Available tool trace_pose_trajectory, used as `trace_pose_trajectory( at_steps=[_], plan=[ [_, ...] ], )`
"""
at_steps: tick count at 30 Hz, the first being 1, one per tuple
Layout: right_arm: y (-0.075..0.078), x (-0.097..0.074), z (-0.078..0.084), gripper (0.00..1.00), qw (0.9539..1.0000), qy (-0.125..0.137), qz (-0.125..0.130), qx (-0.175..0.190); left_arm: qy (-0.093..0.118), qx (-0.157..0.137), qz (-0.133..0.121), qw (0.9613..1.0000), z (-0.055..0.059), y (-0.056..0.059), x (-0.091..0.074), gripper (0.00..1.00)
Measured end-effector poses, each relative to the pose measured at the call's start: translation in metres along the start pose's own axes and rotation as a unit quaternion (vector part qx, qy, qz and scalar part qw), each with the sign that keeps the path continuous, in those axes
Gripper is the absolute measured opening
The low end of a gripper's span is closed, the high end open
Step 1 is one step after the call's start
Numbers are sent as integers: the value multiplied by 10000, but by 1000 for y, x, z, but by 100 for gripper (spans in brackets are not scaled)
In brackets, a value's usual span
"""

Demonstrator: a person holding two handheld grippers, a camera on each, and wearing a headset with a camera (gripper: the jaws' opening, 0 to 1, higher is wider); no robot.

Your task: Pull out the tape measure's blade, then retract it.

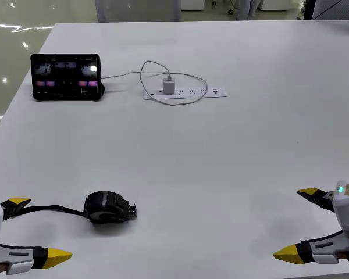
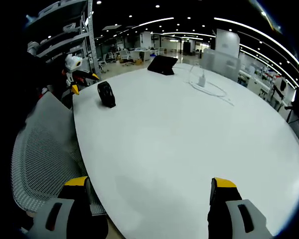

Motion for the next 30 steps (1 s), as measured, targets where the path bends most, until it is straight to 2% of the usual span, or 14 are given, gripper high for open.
trace_pose_trajectory(
  at_steps=[3, 9, 13, 17, 19, 25, 28, 30],
  plan=[
    [3, 5, -6, 99, 9999, 66, -64, -45, -41, 70, 88, 9999, -5, 1, 3, 99],
    [9, 14, -14, 99, 9996, 95, -154, -196, -112, 273, 105, 9995, -15, -1, 6, 99],
    [12, 18, -21, 99, 9994, 187, -214, -185, -144, 386, 209, 9989, -20, 3, 8, 99],
    [13, 24, -30, 99, 9993, 197, -238, -216, -281, 568, 353, 9974, -22, 7, 9, 99],
    [16, 27, -33, 99, 9991, 217, -256, -256, -520, 814, 413, 9945, -19, 8, 12, 99],
    [22, 36, -40, 99, 9986, 184, -370, -333, -716, 940, 543, 9915, -21, 10, 21, 99],
    [22, 40, -47, 99, 9982, 188, -404, -395, -982, 1273, 590, 9852, -21, 12, 28, 99],
    [21, 43, -50, 99, 9979, 184, -440, -438, -1020, 1282, 645, 9844, -23, 13, 33, 99]
  ],
)
Point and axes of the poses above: the centre of the closed fingertips' face, and the gripper's own axes: x roughly forward along the fingers, y roughly to its right, z roughly out of its underside, the point moved 7 cm from there along -x, roughly backward along the fingers, and after that the axes turned 15 degrees about -x, right-handed, at the moved point
